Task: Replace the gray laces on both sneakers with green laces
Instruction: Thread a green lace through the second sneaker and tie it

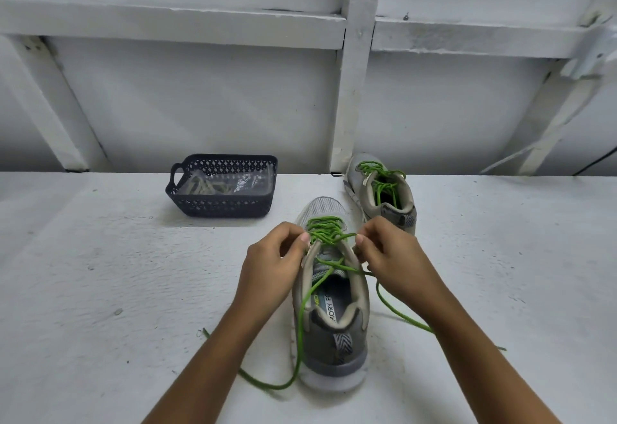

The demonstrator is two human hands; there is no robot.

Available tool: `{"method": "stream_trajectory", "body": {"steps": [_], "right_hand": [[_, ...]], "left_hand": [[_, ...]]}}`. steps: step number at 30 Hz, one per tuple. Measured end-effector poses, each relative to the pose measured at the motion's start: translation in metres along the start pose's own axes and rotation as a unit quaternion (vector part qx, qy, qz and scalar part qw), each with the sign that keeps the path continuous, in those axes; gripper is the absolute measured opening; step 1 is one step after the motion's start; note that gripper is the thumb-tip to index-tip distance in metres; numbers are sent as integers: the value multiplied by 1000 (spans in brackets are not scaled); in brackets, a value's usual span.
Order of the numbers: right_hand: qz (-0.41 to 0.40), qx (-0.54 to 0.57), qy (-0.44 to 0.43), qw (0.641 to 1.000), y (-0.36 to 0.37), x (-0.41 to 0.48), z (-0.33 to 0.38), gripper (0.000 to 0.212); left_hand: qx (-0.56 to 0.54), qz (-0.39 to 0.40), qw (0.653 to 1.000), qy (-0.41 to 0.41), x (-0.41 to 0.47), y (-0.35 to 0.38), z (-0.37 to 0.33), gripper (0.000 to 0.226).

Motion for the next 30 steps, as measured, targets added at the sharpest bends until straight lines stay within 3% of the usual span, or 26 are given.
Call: {"method": "stream_trajectory", "body": {"steps": [4,7,9,13,19,25,30], "right_hand": [[4,16,3,1000,1,4,0,16],[22,87,38,995,-3,12,-2,23],[55,145,73,985,-6,19,-3,28],[137,148,99,974,-8,31,-2,20],[160,99,64,980,-8,40,0,10],[130,-1,31,991,-1,41,-1,16],[109,16,39,993,2,42,0,20]], "left_hand": [[-8,10,1000,-2,3,-1,-1,15],[-62,31,997,-42,9,-6,-2,23],[-101,68,989,-83,14,-10,-1,23],[-70,167,978,-104,22,-13,-2,13],[-62,158,982,-81,31,-11,-3,5],[32,141,988,-55,35,-6,-5,17],[18,129,990,-59,34,-3,-5,18]]}}
Point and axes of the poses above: each hand's wrist, its own x-axis towards the middle knuckle, its own y-axis out of the palm, z = x × y, the point moved 1 cm from there along x, towards the middle knuckle, and after that the axes turned 3 degrees about z, right-handed, at the moved point
